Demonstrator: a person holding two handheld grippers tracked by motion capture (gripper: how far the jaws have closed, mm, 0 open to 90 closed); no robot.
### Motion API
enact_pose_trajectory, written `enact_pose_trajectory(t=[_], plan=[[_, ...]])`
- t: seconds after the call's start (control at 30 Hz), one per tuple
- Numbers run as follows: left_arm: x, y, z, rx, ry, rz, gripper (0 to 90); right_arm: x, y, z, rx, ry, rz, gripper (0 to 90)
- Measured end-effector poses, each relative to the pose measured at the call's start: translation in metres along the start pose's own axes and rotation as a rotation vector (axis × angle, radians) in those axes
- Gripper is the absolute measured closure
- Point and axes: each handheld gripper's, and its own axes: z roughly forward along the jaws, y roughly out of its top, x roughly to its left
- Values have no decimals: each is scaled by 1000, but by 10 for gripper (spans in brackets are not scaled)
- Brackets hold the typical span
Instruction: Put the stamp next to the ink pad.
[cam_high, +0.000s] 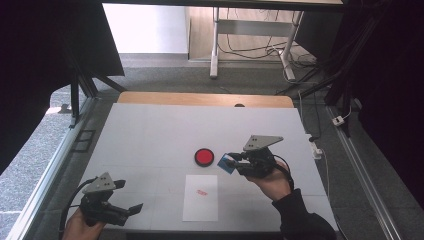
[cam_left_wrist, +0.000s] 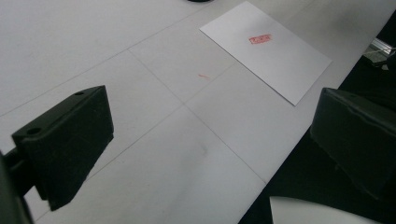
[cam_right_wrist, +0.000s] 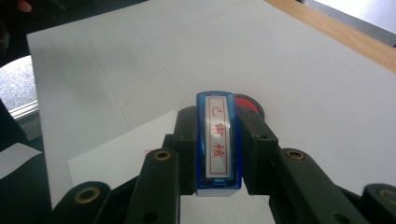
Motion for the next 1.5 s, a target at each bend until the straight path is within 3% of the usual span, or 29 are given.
enact_pose_trajectory(t=[0.77, 1.07, 1.5], plan=[[-2, 1, 2, 26, 23, 4, 0, -37, -30, -3, 97, -177, 77, 709], [-3, 1, 2, 41, 55, 4, 0, -49, -41, 1, 119, -213, 107, 708], [-3, 1, 2, 49, 65, 0, 0, -58, -55, 11, 178, -248, 106, 707]])
